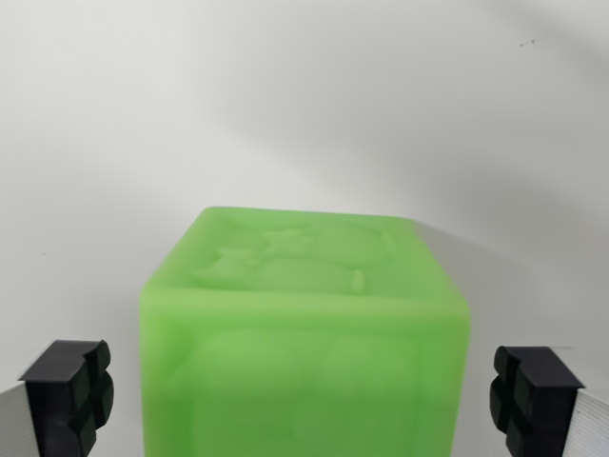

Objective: Stack cube

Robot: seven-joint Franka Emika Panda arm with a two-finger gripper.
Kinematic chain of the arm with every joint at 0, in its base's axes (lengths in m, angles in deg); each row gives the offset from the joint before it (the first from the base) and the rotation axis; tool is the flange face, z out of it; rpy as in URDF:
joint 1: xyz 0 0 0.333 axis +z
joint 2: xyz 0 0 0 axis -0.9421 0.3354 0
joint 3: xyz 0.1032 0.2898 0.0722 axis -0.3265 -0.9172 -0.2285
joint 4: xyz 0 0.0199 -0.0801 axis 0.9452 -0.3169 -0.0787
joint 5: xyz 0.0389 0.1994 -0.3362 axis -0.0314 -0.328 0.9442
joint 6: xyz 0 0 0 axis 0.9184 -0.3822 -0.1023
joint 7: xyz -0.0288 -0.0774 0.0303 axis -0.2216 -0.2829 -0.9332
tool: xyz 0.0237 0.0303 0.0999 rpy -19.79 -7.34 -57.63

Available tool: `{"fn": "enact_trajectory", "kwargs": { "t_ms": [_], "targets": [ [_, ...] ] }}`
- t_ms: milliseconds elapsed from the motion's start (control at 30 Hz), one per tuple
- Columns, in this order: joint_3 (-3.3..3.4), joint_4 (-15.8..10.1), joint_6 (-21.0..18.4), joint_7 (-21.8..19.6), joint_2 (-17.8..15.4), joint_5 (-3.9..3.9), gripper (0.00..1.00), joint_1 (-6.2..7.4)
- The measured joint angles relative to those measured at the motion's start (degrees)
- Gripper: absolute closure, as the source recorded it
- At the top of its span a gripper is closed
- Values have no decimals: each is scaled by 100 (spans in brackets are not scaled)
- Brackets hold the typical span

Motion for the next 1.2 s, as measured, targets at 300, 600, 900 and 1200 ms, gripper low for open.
{"fn": "enact_trajectory", "kwargs": {
  "t_ms": [300,600,900,1200],
  "targets": [
    [-18,53,114,0,168,0,0,-15],
    [-24,61,125,0,182,0,100,-23],
    [-25,61,125,1,182,0,100,-24],
    [-26,62,125,1,181,0,100,-24]
  ]
}}
